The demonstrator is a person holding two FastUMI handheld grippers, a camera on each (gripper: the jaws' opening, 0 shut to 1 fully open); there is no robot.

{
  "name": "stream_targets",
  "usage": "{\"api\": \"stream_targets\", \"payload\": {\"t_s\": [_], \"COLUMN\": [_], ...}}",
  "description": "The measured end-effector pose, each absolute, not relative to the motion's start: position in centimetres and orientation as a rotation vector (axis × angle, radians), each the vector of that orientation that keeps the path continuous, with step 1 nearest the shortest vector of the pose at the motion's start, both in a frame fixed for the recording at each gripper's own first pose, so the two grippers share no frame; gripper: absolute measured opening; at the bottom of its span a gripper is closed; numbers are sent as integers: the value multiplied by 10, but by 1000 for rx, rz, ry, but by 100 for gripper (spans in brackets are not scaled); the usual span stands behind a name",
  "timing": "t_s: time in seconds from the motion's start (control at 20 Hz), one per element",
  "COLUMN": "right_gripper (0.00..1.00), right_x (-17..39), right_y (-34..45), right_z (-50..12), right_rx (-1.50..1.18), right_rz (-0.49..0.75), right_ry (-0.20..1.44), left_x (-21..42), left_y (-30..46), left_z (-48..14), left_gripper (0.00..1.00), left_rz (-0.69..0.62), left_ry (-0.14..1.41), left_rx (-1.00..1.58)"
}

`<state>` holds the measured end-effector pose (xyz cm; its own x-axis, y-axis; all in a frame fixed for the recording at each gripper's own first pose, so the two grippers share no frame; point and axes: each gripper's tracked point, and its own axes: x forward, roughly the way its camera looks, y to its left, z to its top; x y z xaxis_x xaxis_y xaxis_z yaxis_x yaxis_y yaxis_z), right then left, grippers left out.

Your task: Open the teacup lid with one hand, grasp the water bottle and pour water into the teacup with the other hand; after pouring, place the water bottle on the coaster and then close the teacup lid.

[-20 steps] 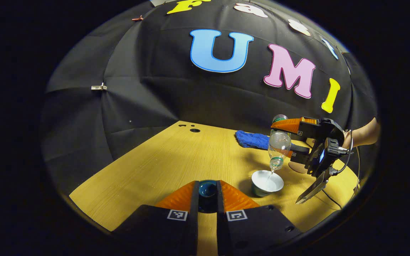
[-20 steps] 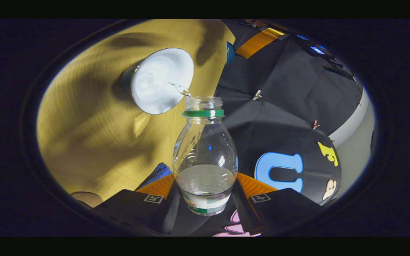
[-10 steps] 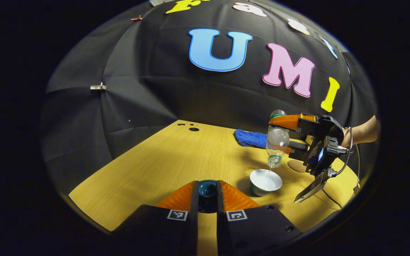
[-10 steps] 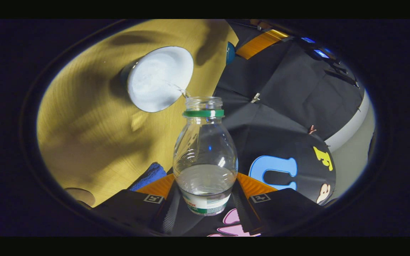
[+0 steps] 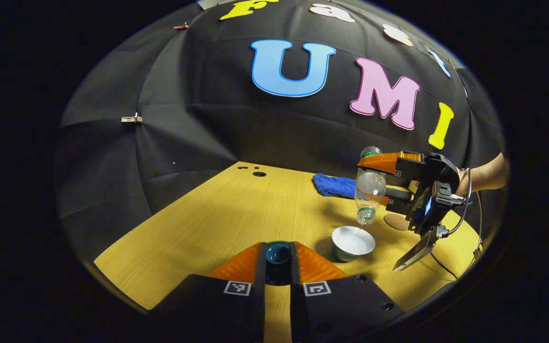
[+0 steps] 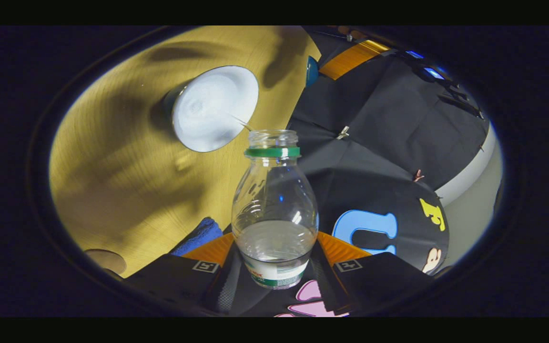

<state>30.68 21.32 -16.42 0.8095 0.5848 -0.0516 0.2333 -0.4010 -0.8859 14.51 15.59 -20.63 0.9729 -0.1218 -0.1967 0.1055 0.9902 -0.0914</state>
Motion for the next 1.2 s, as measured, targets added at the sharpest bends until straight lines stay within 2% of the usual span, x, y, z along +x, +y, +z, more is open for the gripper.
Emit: {"api": "stream_targets", "payload": {"t_s": [0.35, 0.6, 0.85, 1.0, 1.2], "right_gripper": [73, 73, 73, 73, 73], "right_x": [301, 309, 303, 302, 314], "right_y": [214, 192, 176, 152, 102], "right_z": [-173, -162, -141, -138, -135], "right_rx": [-2006, -1907, -1642, -1391, -1002], "right_rz": [467, 431, 422, 405, 312], "right_ry": [-585, -439, -292, -151, 23], "left_x": [140, 139, 140, 144, 147], "left_y": [155, 157, 155, 148, 130], "left_z": [-207, -203, -196, -185, -176], "left_gripper": [25, 25, 25, 25, 25], "left_rz": [-100, -73, -41, -31, -30], "left_ry": [204, 199, 192, 177, 157], "left_rx": [-75, -69, -69, -68, -64]}}
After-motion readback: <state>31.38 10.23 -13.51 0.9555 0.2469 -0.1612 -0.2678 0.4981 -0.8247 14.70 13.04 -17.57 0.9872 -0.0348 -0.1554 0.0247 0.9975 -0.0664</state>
